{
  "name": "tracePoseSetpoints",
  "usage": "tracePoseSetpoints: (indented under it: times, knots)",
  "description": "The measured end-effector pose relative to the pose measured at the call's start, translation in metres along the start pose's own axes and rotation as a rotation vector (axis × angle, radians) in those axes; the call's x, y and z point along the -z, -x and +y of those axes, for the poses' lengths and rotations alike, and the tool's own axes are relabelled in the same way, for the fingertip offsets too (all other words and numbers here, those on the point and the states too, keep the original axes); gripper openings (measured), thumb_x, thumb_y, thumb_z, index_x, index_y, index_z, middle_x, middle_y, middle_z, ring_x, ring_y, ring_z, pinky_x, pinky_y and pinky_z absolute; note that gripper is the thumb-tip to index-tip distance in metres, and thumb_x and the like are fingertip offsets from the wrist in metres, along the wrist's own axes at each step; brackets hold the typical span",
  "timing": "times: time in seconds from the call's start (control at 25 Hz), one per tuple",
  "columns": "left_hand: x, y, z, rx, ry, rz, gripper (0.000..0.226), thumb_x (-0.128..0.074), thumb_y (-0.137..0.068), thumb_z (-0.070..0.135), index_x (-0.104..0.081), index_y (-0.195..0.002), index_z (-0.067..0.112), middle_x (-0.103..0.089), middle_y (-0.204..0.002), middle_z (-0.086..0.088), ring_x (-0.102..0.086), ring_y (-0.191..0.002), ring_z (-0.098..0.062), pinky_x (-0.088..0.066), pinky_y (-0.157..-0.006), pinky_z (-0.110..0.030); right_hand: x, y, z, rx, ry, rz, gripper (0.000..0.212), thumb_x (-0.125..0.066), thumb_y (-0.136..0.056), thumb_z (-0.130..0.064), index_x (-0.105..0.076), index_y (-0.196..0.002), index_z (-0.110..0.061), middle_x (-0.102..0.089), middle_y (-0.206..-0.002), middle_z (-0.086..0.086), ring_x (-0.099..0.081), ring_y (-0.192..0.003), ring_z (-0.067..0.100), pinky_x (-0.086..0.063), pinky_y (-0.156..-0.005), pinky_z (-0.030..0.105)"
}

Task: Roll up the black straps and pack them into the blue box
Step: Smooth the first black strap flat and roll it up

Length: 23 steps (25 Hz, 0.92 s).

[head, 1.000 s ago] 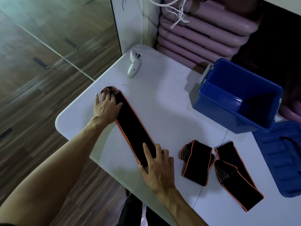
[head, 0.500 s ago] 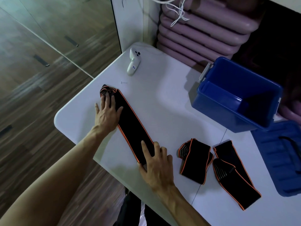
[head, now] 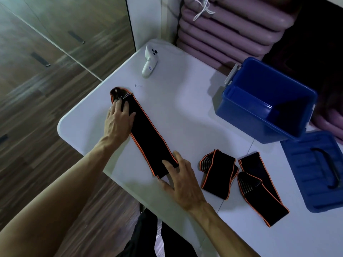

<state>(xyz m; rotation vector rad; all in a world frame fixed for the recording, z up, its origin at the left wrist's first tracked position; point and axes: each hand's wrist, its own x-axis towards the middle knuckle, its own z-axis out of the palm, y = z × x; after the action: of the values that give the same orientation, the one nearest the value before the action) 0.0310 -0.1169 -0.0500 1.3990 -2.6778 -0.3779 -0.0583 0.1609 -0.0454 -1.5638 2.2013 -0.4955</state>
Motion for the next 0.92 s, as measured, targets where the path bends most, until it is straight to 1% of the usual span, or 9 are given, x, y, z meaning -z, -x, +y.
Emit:
tracePoseSetpoints:
  times: [0.08, 0.16, 0.24, 0.32, 0.44, 0.52, 0.6, 0.8, 0.92]
  knots:
    - [0.003, 0.026, 0.011, -0.094, 0.077, 0.134, 0.046, -0.047, -0.097, 0.030, -0.047, -0.133, 0.002, -0.041, -0.141, -0.022, -0.039, -0.131, -0.039, -0.040, -0.105, -0.049, 0.005, 0.004, 0.010, 0.029, -0.029, -0.049, 0.059, -0.051, -0.097, -0.049, -0.038, -0.147, -0.022, -0.025, -0.156, 0.015, -0.030, -0.136, 0.028, -0.041, -0.107, 0.040]
    - [-0.004, 0.066, 0.024, -0.169, 0.159, 0.141, 0.045, -0.044, -0.098, 0.033, -0.050, -0.133, 0.006, -0.044, -0.140, -0.019, -0.041, -0.131, -0.036, -0.040, -0.104, -0.046, 0.014, 0.002, 0.014, 0.036, -0.054, -0.088, 0.057, -0.046, -0.098, -0.049, -0.036, -0.149, -0.024, -0.029, -0.154, 0.014, -0.031, -0.134, 0.026, -0.040, -0.108, 0.041]
    - [-0.016, 0.107, 0.036, -0.178, 0.159, 0.032, 0.050, -0.037, -0.099, 0.041, -0.046, -0.139, 0.013, -0.037, -0.150, -0.015, -0.029, -0.143, -0.031, -0.032, -0.111, -0.043, 0.021, -0.002, 0.015, 0.035, -0.079, -0.087, 0.056, -0.041, -0.098, -0.050, -0.040, -0.148, -0.023, -0.035, -0.148, 0.012, -0.036, -0.126, 0.025, -0.043, -0.104, 0.042]
    - [-0.024, 0.121, 0.040, -0.098, 0.151, -0.043, 0.057, -0.030, -0.099, 0.048, -0.033, -0.147, 0.018, -0.019, -0.160, -0.010, -0.008, -0.149, -0.023, -0.017, -0.119, -0.042, 0.022, -0.007, 0.010, 0.022, -0.041, -0.079, 0.063, -0.041, -0.095, -0.058, -0.041, -0.147, -0.023, -0.040, -0.143, 0.011, -0.038, -0.122, 0.025, -0.045, -0.100, 0.041]
    - [-0.020, 0.095, 0.038, 0.002, 0.192, -0.021, 0.061, -0.024, -0.099, 0.051, -0.016, -0.152, 0.022, 0.001, -0.162, -0.006, 0.009, -0.149, -0.019, -0.002, -0.121, -0.042, 0.014, -0.015, -0.004, -0.050, 0.080, -0.003, 0.080, -0.049, -0.080, -0.074, -0.045, -0.140, -0.022, -0.047, -0.133, 0.010, -0.044, -0.110, 0.029, -0.049, -0.087, 0.040]
    - [-0.018, 0.068, 0.034, 0.036, 0.163, -0.046, 0.063, -0.023, -0.099, 0.050, -0.008, -0.153, 0.022, 0.007, -0.162, -0.008, 0.012, -0.148, -0.022, 0.000, -0.121, -0.045, 0.007, -0.020, -0.015, -0.092, 0.128, 0.041, 0.076, -0.055, -0.076, -0.068, -0.047, -0.135, -0.021, -0.050, -0.127, 0.011, -0.047, -0.099, 0.031, -0.051, -0.078, 0.042]
    - [-0.021, 0.049, 0.030, 0.092, 0.132, -0.104, 0.066, -0.025, -0.099, 0.050, -0.003, -0.153, 0.019, 0.009, -0.161, -0.011, 0.012, -0.148, -0.026, 0.002, -0.120, -0.048, 0.000, -0.020, -0.022, -0.087, 0.172, 0.040, 0.068, -0.057, -0.077, -0.058, -0.045, -0.134, -0.022, -0.047, -0.132, 0.014, -0.046, -0.098, 0.031, -0.053, -0.074, 0.043]
    - [-0.027, 0.034, 0.020, 0.132, 0.124, -0.143, 0.069, -0.026, -0.097, 0.054, -0.003, -0.153, 0.021, 0.010, -0.162, -0.008, 0.011, -0.148, -0.026, 0.002, -0.119, -0.051, 0.001, -0.012, -0.010, -0.034, 0.096, 0.058, 0.064, -0.056, -0.083, -0.048, -0.047, -0.140, -0.020, -0.031, -0.148, 0.019, -0.045, -0.105, 0.031, -0.053, -0.082, 0.038]
    - [-0.027, 0.035, 0.020, 0.138, 0.111, -0.113, 0.070, -0.027, -0.097, 0.053, -0.004, -0.153, 0.017, 0.008, -0.162, -0.010, 0.009, -0.149, -0.028, 0.001, -0.119, -0.051, 0.002, -0.012, -0.002, 0.015, 0.085, 0.047, 0.067, -0.055, -0.085, -0.052, -0.046, -0.142, -0.018, -0.030, -0.148, 0.017, -0.043, -0.109, 0.030, -0.053, -0.087, 0.041]
